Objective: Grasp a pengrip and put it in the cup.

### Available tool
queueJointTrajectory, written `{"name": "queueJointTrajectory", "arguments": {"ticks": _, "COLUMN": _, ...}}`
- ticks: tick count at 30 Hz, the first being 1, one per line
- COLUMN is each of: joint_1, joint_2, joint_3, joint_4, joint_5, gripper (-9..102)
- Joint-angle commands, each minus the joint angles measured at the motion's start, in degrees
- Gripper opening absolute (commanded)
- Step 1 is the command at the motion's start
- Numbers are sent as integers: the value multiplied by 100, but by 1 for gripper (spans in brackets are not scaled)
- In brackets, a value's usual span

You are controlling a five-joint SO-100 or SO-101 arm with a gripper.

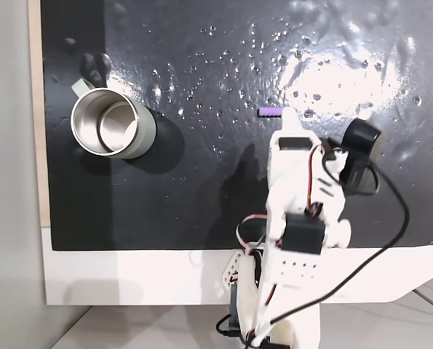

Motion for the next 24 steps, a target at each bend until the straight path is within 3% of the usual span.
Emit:
{"name": "queueJointTrajectory", "arguments": {"ticks": 1, "joint_1": 167, "joint_2": -940, "joint_3": -1072, "joint_4": 264, "joint_5": -272, "gripper": 21}}
{"name": "queueJointTrajectory", "arguments": {"ticks": 9, "joint_1": 255, "joint_2": -2610, "joint_3": -2259, "joint_4": 413, "joint_5": -483, "gripper": 21}}
{"name": "queueJointTrajectory", "arguments": {"ticks": 24, "joint_1": 88, "joint_2": -4834, "joint_3": -3006, "joint_4": 70, "joint_5": -501, "gripper": 21}}
